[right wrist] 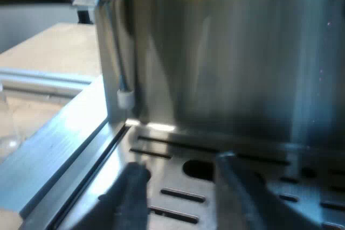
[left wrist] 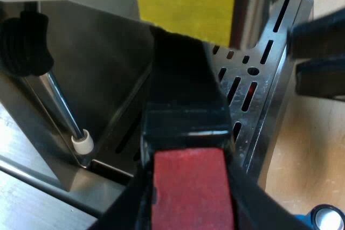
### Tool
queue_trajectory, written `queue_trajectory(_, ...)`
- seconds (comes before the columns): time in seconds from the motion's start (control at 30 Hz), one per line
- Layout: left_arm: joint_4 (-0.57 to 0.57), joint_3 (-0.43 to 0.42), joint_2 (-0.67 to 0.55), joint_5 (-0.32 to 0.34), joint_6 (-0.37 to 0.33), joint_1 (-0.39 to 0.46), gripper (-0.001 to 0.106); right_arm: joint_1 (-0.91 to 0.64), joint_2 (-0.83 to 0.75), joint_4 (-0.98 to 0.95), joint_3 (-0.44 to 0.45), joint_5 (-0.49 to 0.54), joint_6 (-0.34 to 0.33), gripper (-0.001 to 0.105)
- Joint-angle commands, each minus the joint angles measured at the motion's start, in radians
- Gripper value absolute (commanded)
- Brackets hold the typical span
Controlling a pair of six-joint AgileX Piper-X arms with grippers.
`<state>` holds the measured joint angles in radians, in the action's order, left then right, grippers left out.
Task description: Put the handle in the coffee machine
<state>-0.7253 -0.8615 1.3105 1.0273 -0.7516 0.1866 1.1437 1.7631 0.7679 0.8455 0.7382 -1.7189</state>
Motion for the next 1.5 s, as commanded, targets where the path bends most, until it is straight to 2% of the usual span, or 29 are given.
queue_trajectory(0.03,0.049,-0.016,-0.033,0.131,-0.025,-0.001,0.0,-0.004,0.045,0.007,0.045,-0.009,-0.013,0.012)
queue_trajectory(0.17,0.049,-0.016,-0.033,0.131,-0.025,-0.001,0.0,-0.004,0.07,0.007,0.067,-0.009,-0.013,0.006)
queue_trajectory(0.2,0.049,-0.016,-0.033,0.131,-0.025,-0.001,0.0,-0.004,0.096,0.007,0.101,0.01,-0.013,0.0)
queue_trajectory(0.33,0.049,-0.016,-0.033,0.131,-0.025,-0.001,0.0,-0.008,0.143,0.01,0.148,0.126,-0.013,0.0)
queue_trajectory(0.53,0.049,-0.016,-0.033,0.131,-0.025,-0.001,0.0,-0.04,0.183,0.067,0.178,0.138,-0.012,0.0)
queue_trajectory(1.03,0.049,-0.016,-0.033,0.131,-0.027,-0.001,0.0,-0.123,0.193,0.099,0.242,0.108,-0.012,0.0)
queue_trajectory(1.13,0.049,-0.016,-0.033,0.131,-0.027,-0.001,0.0,-0.132,0.193,0.131,0.247,0.07,-0.015,0.0)
queue_trajectory(1.27,0.049,-0.016,-0.033,0.127,-0.027,-0.001,0.0,-0.132,0.193,0.133,0.275,0.059,-0.101,0.0)
queue_trajectory(1.33,0.049,-0.016,-0.033,0.122,-0.027,-0.001,0.0,-0.132,0.193,0.137,0.285,0.043,-0.122,0.0)
queue_trajectory(1.5,0.049,-0.016,-0.033,0.11,-0.027,-0.001,0.0,-0.132,0.193,0.14,0.286,0.039,-0.122,0.0)
